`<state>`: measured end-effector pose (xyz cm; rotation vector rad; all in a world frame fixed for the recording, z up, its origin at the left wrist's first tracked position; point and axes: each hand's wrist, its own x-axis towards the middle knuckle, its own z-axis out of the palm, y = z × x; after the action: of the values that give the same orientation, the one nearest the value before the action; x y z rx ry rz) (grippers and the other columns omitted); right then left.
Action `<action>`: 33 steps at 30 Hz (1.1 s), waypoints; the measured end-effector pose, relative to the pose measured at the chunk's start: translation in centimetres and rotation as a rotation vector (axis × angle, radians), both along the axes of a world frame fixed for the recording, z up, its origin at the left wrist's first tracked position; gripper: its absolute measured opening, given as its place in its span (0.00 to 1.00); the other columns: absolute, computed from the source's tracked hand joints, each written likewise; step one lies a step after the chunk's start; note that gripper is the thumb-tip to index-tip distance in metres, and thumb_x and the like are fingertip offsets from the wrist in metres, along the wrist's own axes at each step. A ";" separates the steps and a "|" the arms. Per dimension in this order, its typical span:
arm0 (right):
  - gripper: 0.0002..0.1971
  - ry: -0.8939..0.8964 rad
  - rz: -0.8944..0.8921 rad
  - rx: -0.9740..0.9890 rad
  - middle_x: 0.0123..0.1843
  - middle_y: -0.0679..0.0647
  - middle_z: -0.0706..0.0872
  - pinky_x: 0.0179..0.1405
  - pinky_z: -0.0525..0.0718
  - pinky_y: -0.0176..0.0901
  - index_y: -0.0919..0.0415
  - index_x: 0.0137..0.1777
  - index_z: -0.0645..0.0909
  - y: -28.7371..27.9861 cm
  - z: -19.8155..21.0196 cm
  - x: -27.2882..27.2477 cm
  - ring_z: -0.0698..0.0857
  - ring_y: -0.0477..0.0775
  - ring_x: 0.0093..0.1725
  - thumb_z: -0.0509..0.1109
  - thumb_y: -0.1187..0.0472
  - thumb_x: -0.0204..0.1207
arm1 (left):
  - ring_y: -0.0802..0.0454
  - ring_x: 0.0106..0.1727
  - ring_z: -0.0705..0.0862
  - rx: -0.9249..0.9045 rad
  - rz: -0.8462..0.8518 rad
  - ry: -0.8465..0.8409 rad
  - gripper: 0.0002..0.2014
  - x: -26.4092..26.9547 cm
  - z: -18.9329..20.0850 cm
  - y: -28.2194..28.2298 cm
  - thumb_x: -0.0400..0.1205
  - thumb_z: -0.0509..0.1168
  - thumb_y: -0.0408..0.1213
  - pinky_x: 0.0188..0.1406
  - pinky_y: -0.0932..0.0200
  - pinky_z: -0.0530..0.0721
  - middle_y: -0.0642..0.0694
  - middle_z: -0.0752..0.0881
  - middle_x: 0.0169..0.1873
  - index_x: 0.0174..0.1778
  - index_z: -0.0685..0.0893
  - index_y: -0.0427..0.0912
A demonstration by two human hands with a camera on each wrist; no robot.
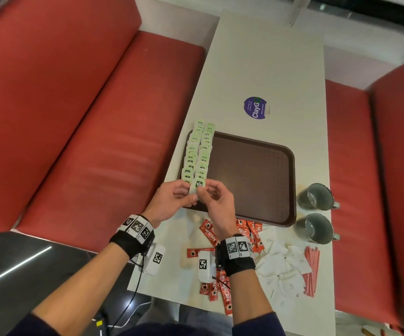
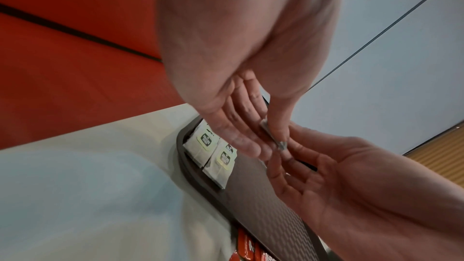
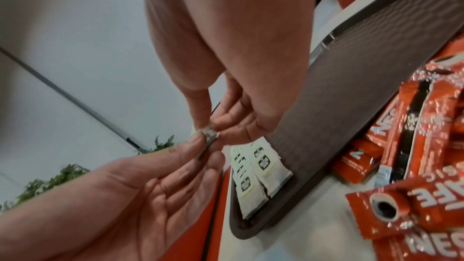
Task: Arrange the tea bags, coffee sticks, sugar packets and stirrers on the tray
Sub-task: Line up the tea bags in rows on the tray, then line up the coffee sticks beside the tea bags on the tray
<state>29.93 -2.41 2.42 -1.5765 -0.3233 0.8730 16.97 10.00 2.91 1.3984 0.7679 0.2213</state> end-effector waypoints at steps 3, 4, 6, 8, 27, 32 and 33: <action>0.04 -0.068 0.096 -0.050 0.52 0.55 0.97 0.64 0.93 0.68 0.54 0.59 0.91 0.0 -0.9 0.0 0.95 0.60 0.55 0.79 0.58 0.87 | 0.46 0.50 0.96 0.078 0.015 0.041 0.12 0.1 -0.4 0.1 0.82 0.82 0.33 0.54 0.53 0.94 0.42 0.96 0.44 0.57 0.89 0.40; 0.03 -0.112 0.097 -0.086 0.51 0.52 0.97 0.63 0.93 0.66 0.52 0.58 0.91 0.0 -1.2 0.2 0.95 0.56 0.54 0.79 0.57 0.87 | 0.51 0.49 0.95 0.126 0.024 0.072 0.12 0.1 -0.6 0.1 0.81 0.83 0.34 0.52 0.60 0.92 0.45 0.96 0.44 0.56 0.89 0.41; 0.03 -0.250 0.055 -0.197 0.49 0.46 0.96 0.61 0.95 0.58 0.47 0.57 0.90 -0.1 -2.0 0.5 0.94 0.45 0.53 0.80 0.55 0.86 | 0.63 0.47 0.93 0.272 0.030 0.151 0.10 0.1 -0.9 0.2 0.83 0.82 0.36 0.48 0.73 0.86 0.51 0.96 0.45 0.56 0.89 0.44; 0.08 -0.358 0.017 -0.295 0.48 0.43 0.95 0.60 0.95 0.54 0.45 0.57 0.88 -0.1 -3.2 0.9 0.93 0.41 0.51 0.82 0.55 0.84 | 0.66 0.48 0.90 0.399 0.034 0.203 0.07 0.0 -1.5 0.5 0.85 0.79 0.36 0.45 0.76 0.83 0.54 0.94 0.47 0.56 0.89 0.47; 0.18 -0.615 0.073 -0.401 0.49 0.48 0.83 0.48 0.92 0.48 0.53 0.48 0.76 1.5 -5.7 -0.4 0.86 0.49 0.45 0.86 0.67 0.77 | 0.45 0.69 0.78 1.050 -0.224 0.501 0.19 0.9 -4.5 1.2 0.84 0.75 0.34 0.53 0.47 0.81 0.52 0.81 0.71 0.70 0.84 0.51; 0.13 -0.634 0.123 -0.420 0.51 0.48 0.83 0.52 0.92 0.57 0.52 0.49 0.79 1.8 -4.9 -0.3 0.86 0.51 0.47 0.83 0.62 0.81 | 0.46 0.71 0.78 1.035 -0.190 0.463 0.18 0.7 -4.1 0.5 0.84 0.74 0.34 0.55 0.47 0.82 0.52 0.81 0.71 0.69 0.85 0.50; 0.12 -0.630 0.115 -0.401 0.51 0.47 0.84 0.52 0.92 0.56 0.52 0.49 0.79 1.7 -4.5 -0.1 0.87 0.50 0.47 0.82 0.59 0.83 | 0.47 0.70 0.78 1.017 -0.178 0.432 0.17 0.5 -3.8 0.2 0.85 0.74 0.34 0.56 0.48 0.81 0.52 0.81 0.71 0.69 0.85 0.50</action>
<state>29.78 -0.67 -2.03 -2.2138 -0.7237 0.5210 17.49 10.18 -0.88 2.5245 0.9184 0.1738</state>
